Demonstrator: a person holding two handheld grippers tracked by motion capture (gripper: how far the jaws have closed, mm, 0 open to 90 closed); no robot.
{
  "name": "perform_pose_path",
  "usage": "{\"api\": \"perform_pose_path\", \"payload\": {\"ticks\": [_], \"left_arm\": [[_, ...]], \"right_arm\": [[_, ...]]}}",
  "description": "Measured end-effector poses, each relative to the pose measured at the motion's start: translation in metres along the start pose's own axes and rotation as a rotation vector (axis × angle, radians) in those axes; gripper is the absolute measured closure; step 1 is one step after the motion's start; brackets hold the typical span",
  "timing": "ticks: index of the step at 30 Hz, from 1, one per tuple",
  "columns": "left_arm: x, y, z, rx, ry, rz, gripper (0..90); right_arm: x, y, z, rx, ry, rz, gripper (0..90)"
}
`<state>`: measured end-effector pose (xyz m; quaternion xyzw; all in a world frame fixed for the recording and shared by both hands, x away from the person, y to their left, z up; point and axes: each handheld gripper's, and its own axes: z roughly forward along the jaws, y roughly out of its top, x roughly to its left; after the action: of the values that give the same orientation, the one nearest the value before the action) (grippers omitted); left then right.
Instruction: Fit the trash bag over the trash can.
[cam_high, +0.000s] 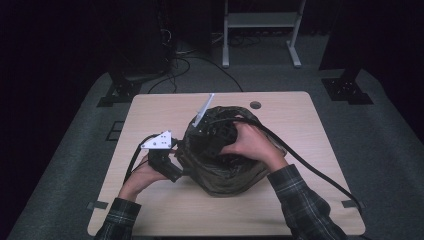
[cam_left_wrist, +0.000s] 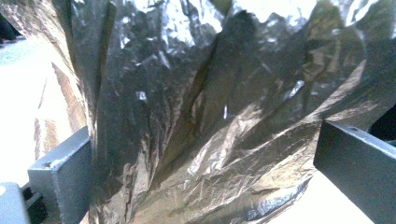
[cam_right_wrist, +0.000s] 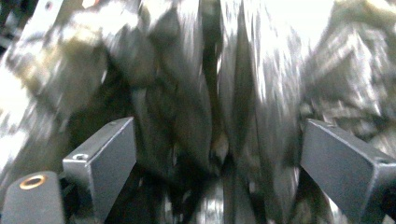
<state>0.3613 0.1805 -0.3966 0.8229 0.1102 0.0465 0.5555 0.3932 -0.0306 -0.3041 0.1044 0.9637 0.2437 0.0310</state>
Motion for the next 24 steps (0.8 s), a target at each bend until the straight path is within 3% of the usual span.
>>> {"api": "perform_pose_path", "payload": {"ticks": [4,6,9,11,14,22,24], "left_arm": [[0.0,0.0,0.002,0.005,-0.001,-0.001,0.0],[-0.001,0.0,0.002,0.008,-0.005,0.001,0.0],[-0.001,0.0,0.003,0.012,-0.005,0.0,0.0],[-0.001,0.0,0.003,0.014,-0.005,0.001,0.0],[-0.002,0.0,0.002,0.011,-0.007,0.003,0.0],[-0.001,0.001,-0.002,-0.007,-0.01,-0.004,0.0],[0.0,0.0,-0.003,-0.008,-0.004,-0.005,0.0]], "right_arm": [[0.009,-0.01,-0.012,0.015,-0.01,-0.009,9.7],[0.014,-0.014,-0.015,0.012,0.014,-0.015,9.7],[0.021,-0.018,-0.016,0.039,0.007,-0.036,9.6],[0.028,-0.018,-0.017,0.036,0.027,-0.047,9.5],[0.034,-0.018,-0.019,0.037,0.017,-0.058,9.5],[0.015,-0.022,-0.031,-0.019,-0.033,-0.004,9.4],[0.009,-0.027,-0.036,-0.064,-0.037,0.015,9.4]]}}
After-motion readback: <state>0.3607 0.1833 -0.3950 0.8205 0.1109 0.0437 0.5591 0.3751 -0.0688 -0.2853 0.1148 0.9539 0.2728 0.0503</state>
